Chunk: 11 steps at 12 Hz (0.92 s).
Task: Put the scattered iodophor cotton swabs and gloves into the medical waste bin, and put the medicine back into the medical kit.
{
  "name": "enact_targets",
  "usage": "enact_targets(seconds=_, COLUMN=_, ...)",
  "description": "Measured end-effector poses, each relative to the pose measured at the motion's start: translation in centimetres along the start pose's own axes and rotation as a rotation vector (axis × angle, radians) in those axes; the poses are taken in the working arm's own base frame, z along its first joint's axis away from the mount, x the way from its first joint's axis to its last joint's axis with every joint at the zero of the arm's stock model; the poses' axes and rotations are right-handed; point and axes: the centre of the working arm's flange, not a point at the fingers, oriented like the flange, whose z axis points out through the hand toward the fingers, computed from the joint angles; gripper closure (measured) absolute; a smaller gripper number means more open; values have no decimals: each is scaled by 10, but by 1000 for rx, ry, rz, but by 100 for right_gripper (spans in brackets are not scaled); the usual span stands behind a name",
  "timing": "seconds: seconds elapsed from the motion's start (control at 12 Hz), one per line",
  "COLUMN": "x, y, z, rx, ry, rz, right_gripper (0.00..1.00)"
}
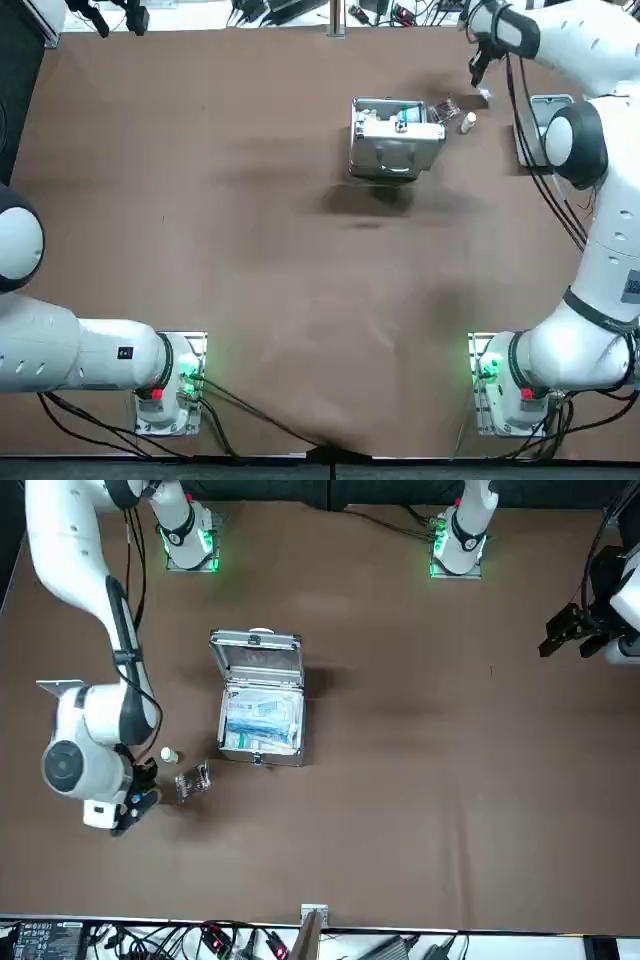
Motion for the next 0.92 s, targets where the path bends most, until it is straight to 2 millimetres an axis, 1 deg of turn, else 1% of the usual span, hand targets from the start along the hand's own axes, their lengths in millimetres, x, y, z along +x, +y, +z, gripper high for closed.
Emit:
enact_targets(seconds=0.08, x=-3, y=3, z=-18, rx=-2, ry=1, rz=7, right_gripper=99)
enact_targets(seconds=0.17, x=-18, y=14, z=-51, rx=-1, ry=-6, rz=31, right_gripper=99)
enact_targets(seconds=0.33, x=-43, y=29, z=-82, rx=10, ry=-15, rz=69, right_gripper=99)
enact_targets(seconds=0.5, x=-68, y=41, z=-108, rx=41, ry=-12, rz=112, right_gripper=99)
enact_targets(seconds=0.67, x=-96, y=56, z=-121, rx=94, ry=-20, rz=161, right_gripper=99)
enact_targets(seconds=0.75, x=-112, y=65, z=-122, rx=131, ry=-33, rz=189, right_gripper=99)
enact_targets(seconds=0.92, x=-147, y=88, z=-116, rx=202, ry=-59, rz=228, right_gripper=99)
